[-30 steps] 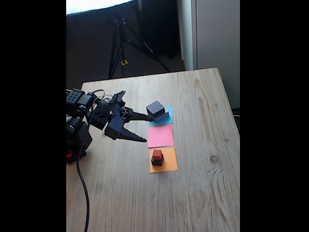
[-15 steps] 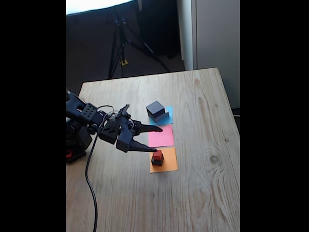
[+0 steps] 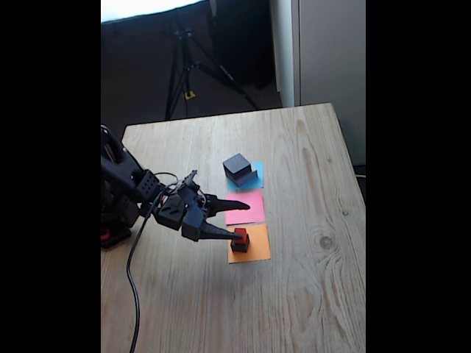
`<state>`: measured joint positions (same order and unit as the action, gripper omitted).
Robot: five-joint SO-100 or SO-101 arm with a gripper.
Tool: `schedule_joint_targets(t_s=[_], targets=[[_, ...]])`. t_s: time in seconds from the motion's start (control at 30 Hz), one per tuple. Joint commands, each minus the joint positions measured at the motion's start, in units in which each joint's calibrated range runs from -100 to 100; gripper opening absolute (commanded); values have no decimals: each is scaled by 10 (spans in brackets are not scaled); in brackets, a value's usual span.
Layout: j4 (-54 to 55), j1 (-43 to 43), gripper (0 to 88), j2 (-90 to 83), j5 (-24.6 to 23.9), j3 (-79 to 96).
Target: Tower of hanoi
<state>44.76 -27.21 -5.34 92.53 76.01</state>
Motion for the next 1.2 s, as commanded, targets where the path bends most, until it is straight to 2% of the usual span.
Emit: schedule_joint_targets(t_s=[0.0, 0.6, 1.17], targets=[[51, 8, 292, 27, 13, -2], [180, 7, 286, 155, 38, -11], [203, 14, 261, 201, 46, -31]])
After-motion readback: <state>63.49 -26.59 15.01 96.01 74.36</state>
